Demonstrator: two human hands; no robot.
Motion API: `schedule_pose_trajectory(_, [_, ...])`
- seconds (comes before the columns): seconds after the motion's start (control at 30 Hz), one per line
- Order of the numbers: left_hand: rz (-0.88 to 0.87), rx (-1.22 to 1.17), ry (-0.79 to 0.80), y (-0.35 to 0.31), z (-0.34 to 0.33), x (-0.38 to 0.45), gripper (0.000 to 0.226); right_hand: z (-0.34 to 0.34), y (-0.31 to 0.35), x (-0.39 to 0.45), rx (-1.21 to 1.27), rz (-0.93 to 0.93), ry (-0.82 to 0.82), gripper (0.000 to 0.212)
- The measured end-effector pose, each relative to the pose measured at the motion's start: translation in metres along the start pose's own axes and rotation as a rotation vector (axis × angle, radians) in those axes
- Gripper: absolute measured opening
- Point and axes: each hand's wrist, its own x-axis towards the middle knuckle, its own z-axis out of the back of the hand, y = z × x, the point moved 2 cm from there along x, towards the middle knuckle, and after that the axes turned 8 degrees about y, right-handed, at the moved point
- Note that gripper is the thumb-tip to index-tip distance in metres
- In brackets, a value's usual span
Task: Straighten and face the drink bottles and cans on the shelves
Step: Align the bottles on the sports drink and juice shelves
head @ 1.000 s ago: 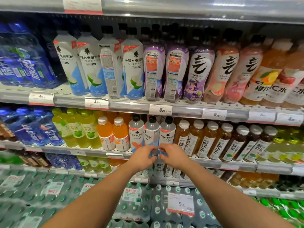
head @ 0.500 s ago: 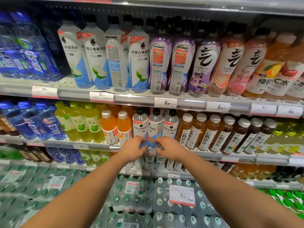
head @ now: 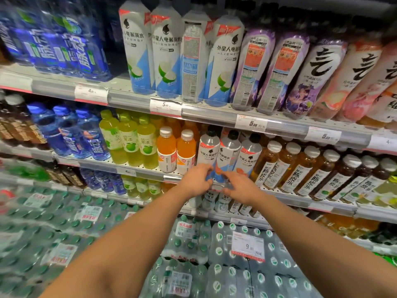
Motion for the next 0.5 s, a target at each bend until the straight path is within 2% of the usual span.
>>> schedule_pose_trajectory(0.13, [-0.008, -0.017, -0.014, -0.003, 0.002, 0.001, 0.035, 0.005, 0.004, 0.005, -0.024, -0.039, 0.013, 0.054])
schedule_pose_trajectory(0.27, [-0.047, -0.065, -0.028, 0.001, -0.017, -0.009, 0.032, 0.000, 0.011, -0.001, 0.025, -0.059, 0.038, 0.058])
schedule_pose_trajectory(0.5, [-0.040, 0.009, 0.090, -0.006, -0.041, -0.034, 0.042, 0.017, 0.018, -0.012, 0.056, -0.162, 0.088, 0.065])
